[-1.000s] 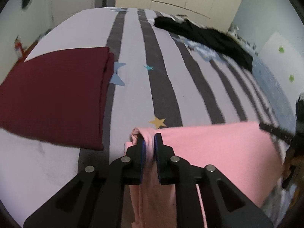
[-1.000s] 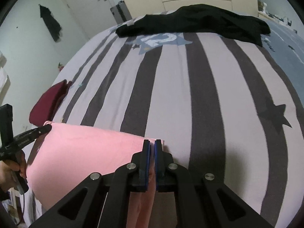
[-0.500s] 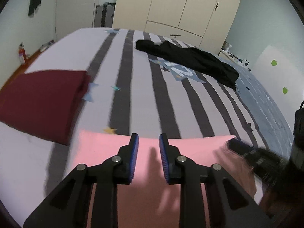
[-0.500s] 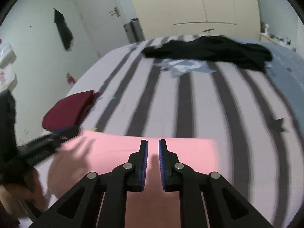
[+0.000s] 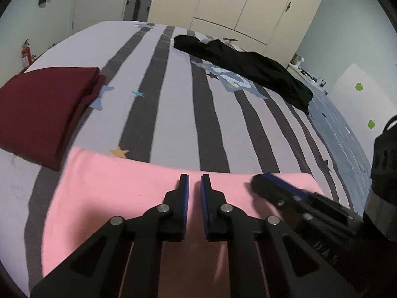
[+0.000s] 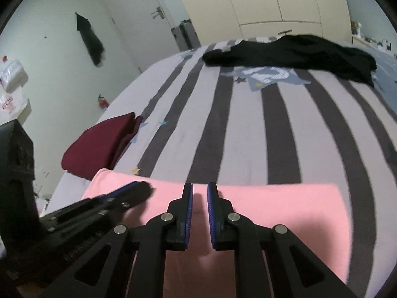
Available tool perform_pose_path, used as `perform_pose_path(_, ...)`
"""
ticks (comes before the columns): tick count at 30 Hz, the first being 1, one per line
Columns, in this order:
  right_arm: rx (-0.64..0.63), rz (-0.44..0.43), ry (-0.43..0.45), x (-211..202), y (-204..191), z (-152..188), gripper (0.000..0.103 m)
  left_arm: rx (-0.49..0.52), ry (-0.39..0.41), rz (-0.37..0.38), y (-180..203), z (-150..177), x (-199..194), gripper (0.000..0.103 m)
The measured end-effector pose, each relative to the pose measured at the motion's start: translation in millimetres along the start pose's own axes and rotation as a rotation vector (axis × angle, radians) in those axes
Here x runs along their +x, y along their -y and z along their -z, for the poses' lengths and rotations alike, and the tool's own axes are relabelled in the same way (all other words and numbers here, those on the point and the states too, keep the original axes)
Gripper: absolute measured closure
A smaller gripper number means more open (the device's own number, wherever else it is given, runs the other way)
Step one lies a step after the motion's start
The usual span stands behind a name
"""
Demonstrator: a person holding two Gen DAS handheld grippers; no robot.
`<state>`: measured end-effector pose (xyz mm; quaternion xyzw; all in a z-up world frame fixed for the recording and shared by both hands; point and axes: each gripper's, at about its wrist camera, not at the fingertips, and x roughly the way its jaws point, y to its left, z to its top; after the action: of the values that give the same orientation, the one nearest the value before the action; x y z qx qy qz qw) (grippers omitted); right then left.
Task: Fold clothes
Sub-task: 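Open both grippers and press the folded pink shirt flat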
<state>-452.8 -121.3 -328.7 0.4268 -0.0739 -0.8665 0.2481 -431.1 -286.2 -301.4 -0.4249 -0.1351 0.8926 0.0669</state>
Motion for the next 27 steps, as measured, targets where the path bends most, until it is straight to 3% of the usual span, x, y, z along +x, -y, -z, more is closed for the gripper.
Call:
perform_pose_path(3, -0.01, 0.017, -0.022, 9, -1, 5, 0.091, 0.016, -0.018, -0.014, 0, 3, 9, 0.096)
perform_pose_path(7, -0.026, 0.074, -0.042, 14, 7, 11, 0.103, 0.049, -0.03, -0.059, -7, 9, 15, 0.101)
perform_pose_path(14, -0.018, 0.148, -0.038, -4, 43, 14, 0.103, 0.009, -0.008, -0.162, -54, -1, -6, 0.101)
perform_pose_path(19, -0.027, 0.187, -0.039, -17, 69, 19, 0.103, 0.085, -0.019, -0.164, -64, 3, -14, 0.101)
perform_pose_path(27, 0.053, 0.224, -0.002, -38, 99, 13, 0.102, -0.055, 0.043, -0.23, -93, -3, -37, 0.101)
